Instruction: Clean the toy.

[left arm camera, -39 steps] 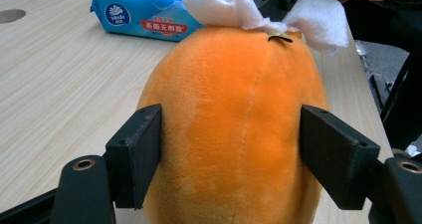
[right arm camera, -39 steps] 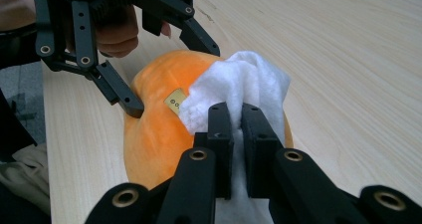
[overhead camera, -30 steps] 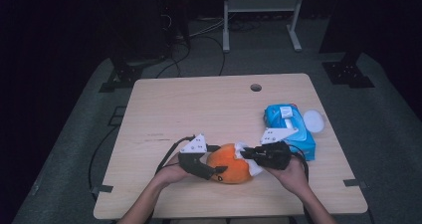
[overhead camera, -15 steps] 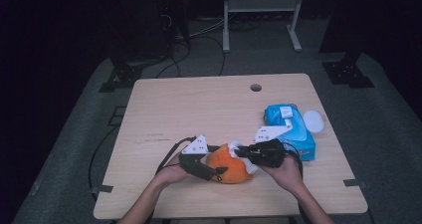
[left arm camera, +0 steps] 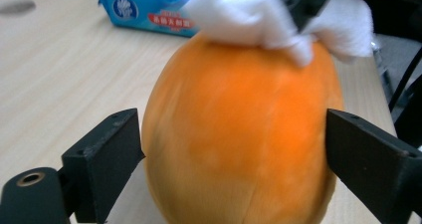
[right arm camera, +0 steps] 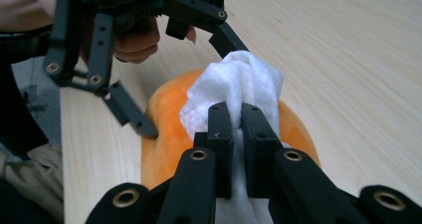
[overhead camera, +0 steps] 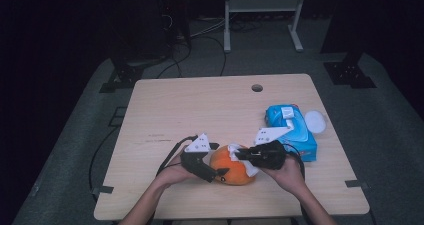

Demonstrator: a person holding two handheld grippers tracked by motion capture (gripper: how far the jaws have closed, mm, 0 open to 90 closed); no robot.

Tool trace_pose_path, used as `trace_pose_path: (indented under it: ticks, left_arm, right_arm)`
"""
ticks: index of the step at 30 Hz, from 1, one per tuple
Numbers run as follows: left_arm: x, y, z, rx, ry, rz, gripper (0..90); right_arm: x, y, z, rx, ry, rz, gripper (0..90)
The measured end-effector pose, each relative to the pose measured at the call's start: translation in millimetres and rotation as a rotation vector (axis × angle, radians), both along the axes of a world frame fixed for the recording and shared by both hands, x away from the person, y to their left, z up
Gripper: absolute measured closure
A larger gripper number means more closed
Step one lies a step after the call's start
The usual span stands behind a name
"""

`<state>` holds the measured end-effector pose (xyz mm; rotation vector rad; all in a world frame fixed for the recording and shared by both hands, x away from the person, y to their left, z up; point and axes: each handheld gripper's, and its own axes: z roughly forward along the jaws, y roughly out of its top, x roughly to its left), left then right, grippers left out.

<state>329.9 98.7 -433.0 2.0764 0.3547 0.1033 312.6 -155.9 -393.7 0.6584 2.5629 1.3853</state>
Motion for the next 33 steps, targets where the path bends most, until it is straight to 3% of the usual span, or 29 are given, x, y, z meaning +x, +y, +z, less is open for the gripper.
trace_pose_path:
  ticks: [2,5,7,12,14,16,19,26,30,33]
  left_arm:
    - [-4.3,-3.1,1.8,0.005,-0.031,-0.006,21.5]
    - [-11.2,-10.0,10.9,0.040,-0.093,0.000,29.2]
    - [-14.6,-12.8,13.1,0.052,-0.119,-0.005,30.9]
    - [-23.5,-21.3,16.9,0.098,-0.200,-0.039,31.0]
    - [-24.0,-22.1,14.4,0.110,-0.209,-0.046,30.3]
    - [-21.5,-18.5,12.0,0.089,-0.187,-0.043,30.1]
    - [-17.1,-13.8,8.8,0.073,-0.159,-0.044,29.8]
    - [-11.5,-6.7,3.9,0.047,-0.105,-0.040,26.0]
    - [-8.5,-4.2,2.4,0.018,-0.040,-0.037,18.8]
    - [-6.3,-1.6,4.2,-0.013,0.047,-0.024,12.1]
  right_arm:
    - [-1.5,-4.3,1.7,-0.012,0.000,-0.002,83.5]
    - [-4.0,-4.8,9.8,-0.039,-0.020,-0.011,83.4]
    - [-6.2,-0.5,15.6,-0.059,-0.046,-0.012,83.5]
    - [-8.4,25.7,21.0,-0.055,-0.052,0.055,83.4]
    - [-8.4,35.5,19.9,-0.079,-0.052,0.070,83.4]
    - [-6.1,38.9,19.1,-0.102,-0.053,0.074,83.5]
    - [-0.6,28.6,18.8,-0.080,-0.035,0.047,83.4]
    - [6.0,-23.1,8.5,-0.014,0.037,-0.054,83.4]
    - [1.7,-37.8,0.3,0.008,0.070,-0.063,83.3]
    - [-3.3,-39.8,-3.6,0.026,0.081,-0.051,83.3]
